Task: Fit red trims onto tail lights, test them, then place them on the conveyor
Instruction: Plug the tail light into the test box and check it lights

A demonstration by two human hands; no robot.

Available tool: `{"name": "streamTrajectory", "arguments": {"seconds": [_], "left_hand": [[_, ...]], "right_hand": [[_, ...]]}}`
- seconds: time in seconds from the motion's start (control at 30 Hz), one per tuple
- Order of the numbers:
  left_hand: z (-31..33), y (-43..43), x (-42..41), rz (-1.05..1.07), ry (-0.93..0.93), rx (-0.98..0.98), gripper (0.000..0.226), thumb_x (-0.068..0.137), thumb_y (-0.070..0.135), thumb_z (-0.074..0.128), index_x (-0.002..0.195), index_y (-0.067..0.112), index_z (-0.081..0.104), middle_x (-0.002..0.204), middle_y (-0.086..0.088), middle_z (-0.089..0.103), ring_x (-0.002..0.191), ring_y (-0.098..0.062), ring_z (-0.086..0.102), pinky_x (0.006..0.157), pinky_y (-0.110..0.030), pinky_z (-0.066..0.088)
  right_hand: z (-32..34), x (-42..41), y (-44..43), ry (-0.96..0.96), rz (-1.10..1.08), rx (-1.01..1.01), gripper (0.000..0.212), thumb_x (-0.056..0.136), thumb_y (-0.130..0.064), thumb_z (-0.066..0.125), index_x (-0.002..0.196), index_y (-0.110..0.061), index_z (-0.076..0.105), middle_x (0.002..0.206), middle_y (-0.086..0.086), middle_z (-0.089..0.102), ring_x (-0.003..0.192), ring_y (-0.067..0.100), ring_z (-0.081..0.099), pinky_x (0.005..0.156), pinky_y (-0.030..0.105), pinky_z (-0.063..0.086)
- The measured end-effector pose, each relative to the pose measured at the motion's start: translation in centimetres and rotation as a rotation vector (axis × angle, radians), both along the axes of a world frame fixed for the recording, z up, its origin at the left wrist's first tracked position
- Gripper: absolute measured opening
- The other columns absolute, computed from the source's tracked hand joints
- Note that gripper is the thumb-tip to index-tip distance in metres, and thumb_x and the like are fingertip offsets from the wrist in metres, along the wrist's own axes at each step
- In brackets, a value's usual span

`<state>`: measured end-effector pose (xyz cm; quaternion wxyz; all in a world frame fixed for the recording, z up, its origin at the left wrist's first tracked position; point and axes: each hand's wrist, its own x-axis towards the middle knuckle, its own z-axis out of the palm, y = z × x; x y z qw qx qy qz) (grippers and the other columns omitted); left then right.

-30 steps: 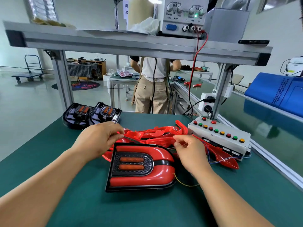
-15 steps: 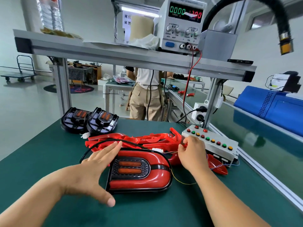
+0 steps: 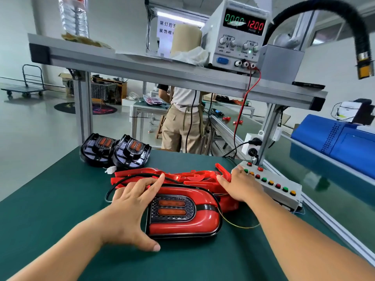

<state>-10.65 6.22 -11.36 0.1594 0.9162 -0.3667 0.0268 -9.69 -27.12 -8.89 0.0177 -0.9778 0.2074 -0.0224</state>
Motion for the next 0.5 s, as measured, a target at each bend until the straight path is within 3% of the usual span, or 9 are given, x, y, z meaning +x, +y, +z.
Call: {"name": "streamTrajectory", "arguments": {"seconds": [0.17,0.5], "left_hand": [[-0.58,0.11,0.30,-0.006,0.000,-0.051,0.143,0.044,0.084,0.068,0.132,0.056,-0.041,0.145,0.029,-0.003,0.139,-0.004,-0.001,0.112,-0.028,-0.002],[-0.86,0.14,0.55,0.001,0.025,-0.064,0.145,0.043,0.084,0.069,0.133,0.055,-0.040,0.143,0.032,-0.002,0.136,-0.002,-0.001,0.114,-0.033,0.000]], "right_hand": [[-0.51,0.35,-0.24,0.036,-0.004,-0.004,0.093,0.090,-0.076,0.015,0.155,-0.011,0.013,0.165,0.007,0.000,0.143,0.030,0.032,0.103,0.046,0.041],[-0.83,0.40,-0.35,0.028,-0.003,-0.018,0.091,0.091,-0.075,0.014,0.155,-0.011,0.015,0.165,0.006,0.000,0.142,0.028,0.034,0.099,0.045,0.043]]}}
